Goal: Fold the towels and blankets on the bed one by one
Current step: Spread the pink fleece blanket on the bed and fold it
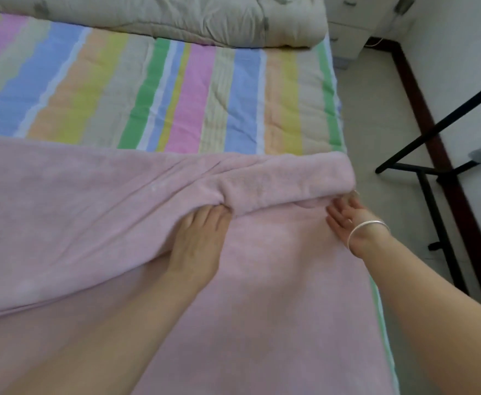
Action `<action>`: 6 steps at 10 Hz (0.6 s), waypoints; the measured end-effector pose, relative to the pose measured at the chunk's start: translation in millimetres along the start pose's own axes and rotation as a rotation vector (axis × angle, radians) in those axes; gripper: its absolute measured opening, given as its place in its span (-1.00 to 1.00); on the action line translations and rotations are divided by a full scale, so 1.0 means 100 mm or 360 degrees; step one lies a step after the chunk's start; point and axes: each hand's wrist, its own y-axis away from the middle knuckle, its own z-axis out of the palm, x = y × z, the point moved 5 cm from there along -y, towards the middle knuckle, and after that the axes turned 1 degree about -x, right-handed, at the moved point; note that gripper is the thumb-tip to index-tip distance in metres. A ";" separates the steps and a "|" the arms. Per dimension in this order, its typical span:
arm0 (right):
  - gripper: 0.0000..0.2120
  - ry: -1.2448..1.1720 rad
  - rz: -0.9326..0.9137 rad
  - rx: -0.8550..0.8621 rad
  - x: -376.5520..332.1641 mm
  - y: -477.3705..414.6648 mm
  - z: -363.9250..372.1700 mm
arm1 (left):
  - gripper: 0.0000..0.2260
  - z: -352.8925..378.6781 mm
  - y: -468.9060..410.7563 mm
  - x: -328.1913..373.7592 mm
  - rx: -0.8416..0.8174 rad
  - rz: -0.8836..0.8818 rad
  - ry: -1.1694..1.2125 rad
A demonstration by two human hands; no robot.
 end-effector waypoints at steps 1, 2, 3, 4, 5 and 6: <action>-0.58 -0.0056 -0.0070 -0.0160 -0.13 -0.15 0.15 | -0.53 0.08 -0.14 -0.07 0.0018 -0.0099 -0.0234; -0.58 0.0037 -0.0193 -0.0145 -0.17 -0.21 0.28 | -0.58 0.08 -0.21 -0.07 0.0015 -0.0063 -0.0446; -0.55 0.0228 -0.0257 -0.0191 -0.17 -0.27 0.36 | -0.53 0.03 -0.20 -0.12 -0.0044 -0.0028 -0.0682; -0.78 0.0313 -0.0134 -0.0261 -0.10 -0.25 0.44 | -0.43 0.01 -0.20 -0.24 -0.0130 -0.0068 -0.0884; -0.61 0.0204 0.0044 -0.0269 -0.07 -0.20 0.55 | -0.36 0.01 -0.27 -0.25 -0.0196 -0.0085 -0.1008; -0.66 0.0110 0.0182 -0.0309 -0.07 -0.14 0.68 | -0.38 0.01 -0.36 -0.29 -0.0198 -0.0025 -0.1125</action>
